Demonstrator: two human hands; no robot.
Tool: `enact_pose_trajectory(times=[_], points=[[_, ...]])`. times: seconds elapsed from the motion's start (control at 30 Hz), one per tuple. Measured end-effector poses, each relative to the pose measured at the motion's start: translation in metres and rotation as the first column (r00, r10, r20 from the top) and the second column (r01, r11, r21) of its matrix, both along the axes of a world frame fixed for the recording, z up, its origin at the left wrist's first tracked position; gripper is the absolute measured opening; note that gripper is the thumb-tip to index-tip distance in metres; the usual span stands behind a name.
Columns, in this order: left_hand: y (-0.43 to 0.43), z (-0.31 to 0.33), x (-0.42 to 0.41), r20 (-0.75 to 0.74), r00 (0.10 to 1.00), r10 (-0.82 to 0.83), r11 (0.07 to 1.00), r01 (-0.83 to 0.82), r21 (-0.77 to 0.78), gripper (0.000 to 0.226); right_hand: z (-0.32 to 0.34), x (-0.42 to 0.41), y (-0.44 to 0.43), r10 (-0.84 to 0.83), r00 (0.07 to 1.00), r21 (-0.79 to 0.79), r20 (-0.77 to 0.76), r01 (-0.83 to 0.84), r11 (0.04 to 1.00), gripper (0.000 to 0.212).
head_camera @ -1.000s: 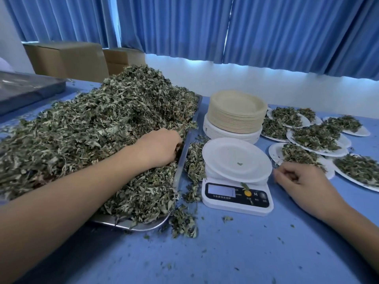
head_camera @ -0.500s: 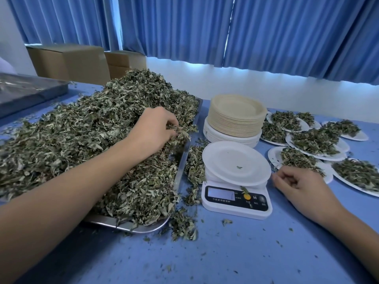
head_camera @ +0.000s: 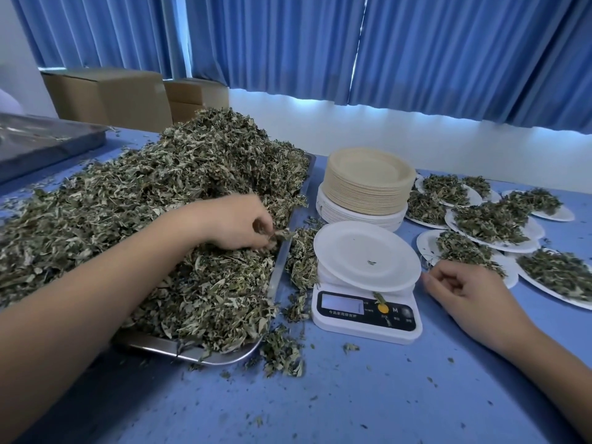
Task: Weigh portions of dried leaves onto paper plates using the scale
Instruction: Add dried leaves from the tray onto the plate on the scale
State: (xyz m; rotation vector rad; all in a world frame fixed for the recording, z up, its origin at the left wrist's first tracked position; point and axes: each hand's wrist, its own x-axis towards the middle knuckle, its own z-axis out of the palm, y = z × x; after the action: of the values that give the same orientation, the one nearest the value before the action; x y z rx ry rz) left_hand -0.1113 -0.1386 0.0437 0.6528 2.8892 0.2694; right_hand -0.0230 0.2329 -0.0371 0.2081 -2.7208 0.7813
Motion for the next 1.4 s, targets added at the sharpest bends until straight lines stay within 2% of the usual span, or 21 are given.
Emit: enact_pose_trajectory(times=[0.03,0.1,0.13,0.2,0.27,0.3,0.47,0.63,0.77,0.83,0.9,1.0,1.03,1.07,1.13,1.2,1.27,1.4], points=[[-0.001,0.0,0.001,0.056,0.998,-0.037,0.999,0.039,-0.023,0.021,0.0,0.0,0.0,-0.004,1.0,0.003,0.002,0.004,1.0,0.032],[-0.006,0.002,0.003,0.129,0.991,-0.045,0.997,0.036,0.073,0.04,0.001,0.001,0.0,-0.008,1.0,0.008,0.01,0.008,1.0,0.032],[-0.007,0.004,0.004,0.169,0.984,-0.057,0.993,0.038,0.114,0.042,0.001,0.0,0.0,-0.011,1.0,0.011,0.013,0.011,1.0,0.032],[-0.008,0.007,0.005,0.199,0.977,-0.078,0.996,0.066,0.063,0.027,0.001,0.0,0.0,-0.011,1.0,0.012,0.018,0.011,1.0,0.032],[-0.009,0.007,0.005,0.142,0.987,-0.07,0.996,0.077,-0.046,0.044,0.002,0.001,-0.001,-0.009,1.0,0.01,0.015,0.009,1.0,0.032],[-0.009,0.007,0.005,0.118,0.992,-0.047,0.998,0.053,-0.045,0.048,0.002,0.001,-0.001,-0.009,1.0,0.011,0.013,0.009,1.0,0.031],[-0.008,0.006,0.004,-0.011,0.998,0.061,0.991,-0.059,0.117,0.032,0.003,0.001,-0.002,0.001,1.0,0.004,0.012,-0.001,1.0,0.031],[-0.007,0.009,0.002,-0.15,0.973,0.178,0.959,-0.137,0.247,0.034,0.003,0.002,-0.003,0.008,1.0,0.006,-0.001,-0.008,1.0,0.03],[-0.007,0.012,0.003,-0.16,0.96,0.23,0.94,-0.177,0.291,0.035,0.003,0.001,-0.002,0.007,1.0,0.004,-0.001,-0.007,1.0,0.029],[-0.004,0.017,0.003,-0.167,0.95,0.263,0.902,-0.181,0.392,0.032,0.003,0.001,-0.002,0.006,1.0,-0.004,0.0,-0.006,1.0,0.029],[0.002,0.025,0.002,-0.107,0.959,0.262,0.825,-0.165,0.541,0.028,0.003,0.001,-0.001,0.008,1.0,-0.008,0.002,-0.008,1.0,0.029],[0.025,0.039,-0.002,0.214,0.975,0.06,0.592,-0.208,0.779,0.027,0.002,0.001,-0.001,0.011,1.0,-0.015,0.004,-0.011,1.0,0.029],[0.036,0.041,-0.004,0.291,0.957,-0.011,0.536,-0.241,0.809,0.028,0.002,0.001,0.0,0.012,1.0,-0.015,0.005,-0.012,1.0,0.03],[0.048,0.042,-0.005,0.329,0.942,-0.064,0.521,-0.249,0.816,0.028,0.003,0.001,0.0,0.012,1.0,-0.013,0.007,-0.012,1.0,0.03],[0.073,0.036,-0.004,0.344,0.925,-0.164,0.562,-0.199,0.803,0.028,0.003,0.001,0.0,0.013,1.0,-0.017,0.014,-0.013,1.0,0.03],[0.09,0.026,-0.002,0.314,0.922,-0.228,0.661,-0.09,0.745,0.03,0.003,0.001,0.001,0.009,1.0,-0.017,0.02,-0.009,1.0,0.031],[0.097,0.019,0.002,0.212,0.948,-0.238,0.739,0.035,0.673,0.03,0.003,0.002,0.0,0.008,1.0,-0.013,0.028,-0.007,1.0,0.031],[0.079,0.022,0.003,-0.037,0.986,-0.163,0.805,0.155,0.572,0.018,0.003,0.002,-0.001,0.014,0.999,-0.033,0.031,-0.013,0.999,0.03]])
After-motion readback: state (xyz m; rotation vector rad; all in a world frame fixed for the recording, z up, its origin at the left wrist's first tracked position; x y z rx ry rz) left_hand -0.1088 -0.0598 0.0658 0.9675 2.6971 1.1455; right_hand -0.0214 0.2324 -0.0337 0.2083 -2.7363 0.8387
